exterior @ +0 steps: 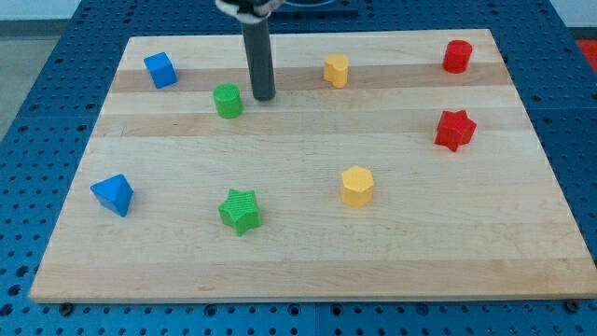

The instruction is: Point your arm at yellow heart

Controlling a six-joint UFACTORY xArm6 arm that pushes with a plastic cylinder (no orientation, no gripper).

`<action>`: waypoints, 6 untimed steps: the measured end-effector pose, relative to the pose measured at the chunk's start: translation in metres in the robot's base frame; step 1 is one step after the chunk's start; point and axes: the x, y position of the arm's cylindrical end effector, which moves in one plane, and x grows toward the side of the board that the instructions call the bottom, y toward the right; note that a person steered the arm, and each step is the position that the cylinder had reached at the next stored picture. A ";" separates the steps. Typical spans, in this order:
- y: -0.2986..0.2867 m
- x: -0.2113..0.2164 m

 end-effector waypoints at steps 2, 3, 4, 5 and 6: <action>0.037 -0.110; 0.088 -0.111; 0.119 -0.088; 0.121 -0.068; 0.122 -0.036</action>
